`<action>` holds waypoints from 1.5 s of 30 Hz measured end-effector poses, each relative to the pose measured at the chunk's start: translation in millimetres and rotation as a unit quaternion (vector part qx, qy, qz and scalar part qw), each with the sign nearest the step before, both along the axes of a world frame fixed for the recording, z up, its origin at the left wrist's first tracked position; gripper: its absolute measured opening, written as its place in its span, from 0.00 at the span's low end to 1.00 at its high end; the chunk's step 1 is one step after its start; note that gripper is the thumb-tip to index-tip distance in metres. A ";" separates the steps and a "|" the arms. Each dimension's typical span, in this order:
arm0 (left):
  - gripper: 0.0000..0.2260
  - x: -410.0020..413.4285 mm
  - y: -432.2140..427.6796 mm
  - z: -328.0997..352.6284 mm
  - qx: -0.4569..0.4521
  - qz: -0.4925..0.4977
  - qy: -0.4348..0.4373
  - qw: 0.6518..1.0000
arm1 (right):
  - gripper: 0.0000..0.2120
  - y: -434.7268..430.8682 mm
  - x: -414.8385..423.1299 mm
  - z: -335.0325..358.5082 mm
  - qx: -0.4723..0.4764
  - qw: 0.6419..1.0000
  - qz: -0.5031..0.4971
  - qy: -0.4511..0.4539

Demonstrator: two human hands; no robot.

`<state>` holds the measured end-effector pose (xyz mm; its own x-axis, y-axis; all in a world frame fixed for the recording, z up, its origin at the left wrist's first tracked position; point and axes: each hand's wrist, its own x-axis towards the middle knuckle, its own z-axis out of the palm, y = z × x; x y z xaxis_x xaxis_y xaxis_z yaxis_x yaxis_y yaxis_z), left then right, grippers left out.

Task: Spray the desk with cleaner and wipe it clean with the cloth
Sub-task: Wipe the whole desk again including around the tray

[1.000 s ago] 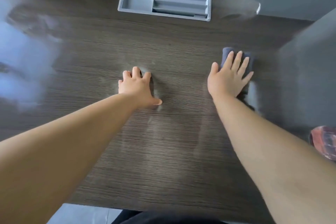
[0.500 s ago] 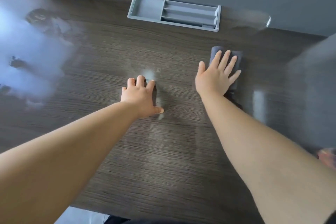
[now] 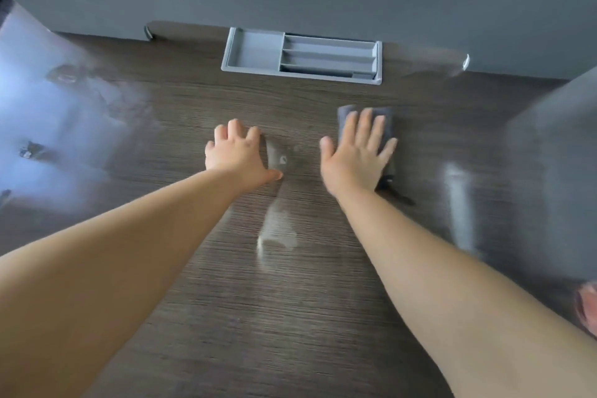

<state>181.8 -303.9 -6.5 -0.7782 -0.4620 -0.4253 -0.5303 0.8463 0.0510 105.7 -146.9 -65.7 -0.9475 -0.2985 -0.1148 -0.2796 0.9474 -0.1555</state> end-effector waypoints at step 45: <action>0.45 -4.0 -61.9 3.6 0.126 -0.026 -0.069 0.989 | 0.28 -31.1 -22.8 -4.7 0.009 0.941 0.335 0.038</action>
<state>177.8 -365.8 -2.9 -0.7252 -0.2887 -0.6252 -0.5030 0.8421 0.1946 82.9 -178.1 -70.4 -0.5523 -0.8311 -0.0657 -0.8253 0.5562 -0.0974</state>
